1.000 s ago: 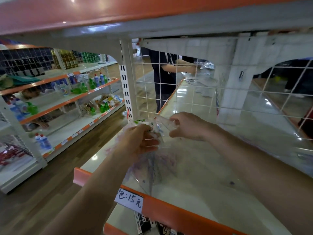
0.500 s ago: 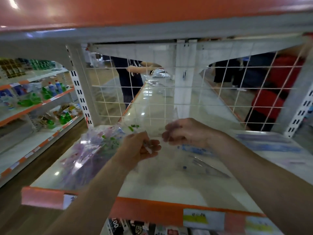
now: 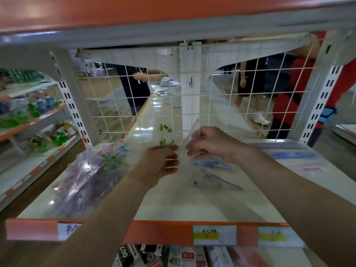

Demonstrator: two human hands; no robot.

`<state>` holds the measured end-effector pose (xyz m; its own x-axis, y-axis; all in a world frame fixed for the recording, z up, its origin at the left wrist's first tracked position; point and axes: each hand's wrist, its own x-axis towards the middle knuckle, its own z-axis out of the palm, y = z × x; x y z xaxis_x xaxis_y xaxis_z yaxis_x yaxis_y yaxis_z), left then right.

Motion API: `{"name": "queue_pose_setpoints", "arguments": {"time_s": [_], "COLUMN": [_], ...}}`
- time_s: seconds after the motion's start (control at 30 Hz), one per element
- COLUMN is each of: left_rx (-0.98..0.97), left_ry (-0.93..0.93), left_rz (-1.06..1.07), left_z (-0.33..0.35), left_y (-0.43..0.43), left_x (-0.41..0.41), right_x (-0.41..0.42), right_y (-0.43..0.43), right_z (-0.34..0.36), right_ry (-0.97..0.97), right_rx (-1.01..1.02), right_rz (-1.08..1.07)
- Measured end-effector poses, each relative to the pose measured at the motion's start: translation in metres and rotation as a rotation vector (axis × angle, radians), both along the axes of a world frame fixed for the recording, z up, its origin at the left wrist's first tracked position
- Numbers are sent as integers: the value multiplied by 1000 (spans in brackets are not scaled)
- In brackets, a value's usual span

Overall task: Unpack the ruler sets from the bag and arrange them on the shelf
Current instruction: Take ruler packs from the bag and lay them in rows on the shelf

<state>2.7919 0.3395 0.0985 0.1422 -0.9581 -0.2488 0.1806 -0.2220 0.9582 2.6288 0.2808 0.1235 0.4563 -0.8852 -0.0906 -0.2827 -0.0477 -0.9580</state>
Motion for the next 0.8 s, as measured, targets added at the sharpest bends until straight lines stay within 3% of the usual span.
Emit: {"name": "queue_pose_setpoints", "arguments": {"time_s": [0.2, 0.3, 0.4, 0.57, 0.7, 0.8], "left_rx": [111, 75, -1, -88, -93, -58], "left_ry": [2, 90, 116, 22, 1, 16], "left_rz": [-29, -20, 78, 186, 151, 99], "left_z": [-1, -2, -6, -9, -9, -7], "left_y": [0, -2, -3, -2, 0, -1], "left_x": [1, -2, -1, 1, -5, -6], "right_x": [-7, -7, -9, -25, -27, -27], "right_y": [1, 5, 5, 5, 11, 12], "right_z": [-5, -9, -14, -12, -10, -10], "right_ry": [-158, -137, -73, -199, 22, 84], "right_rx": [-39, -33, -46, 194, 186, 101], "right_rz": [-5, 108, 82, -46, 104, 88]}}
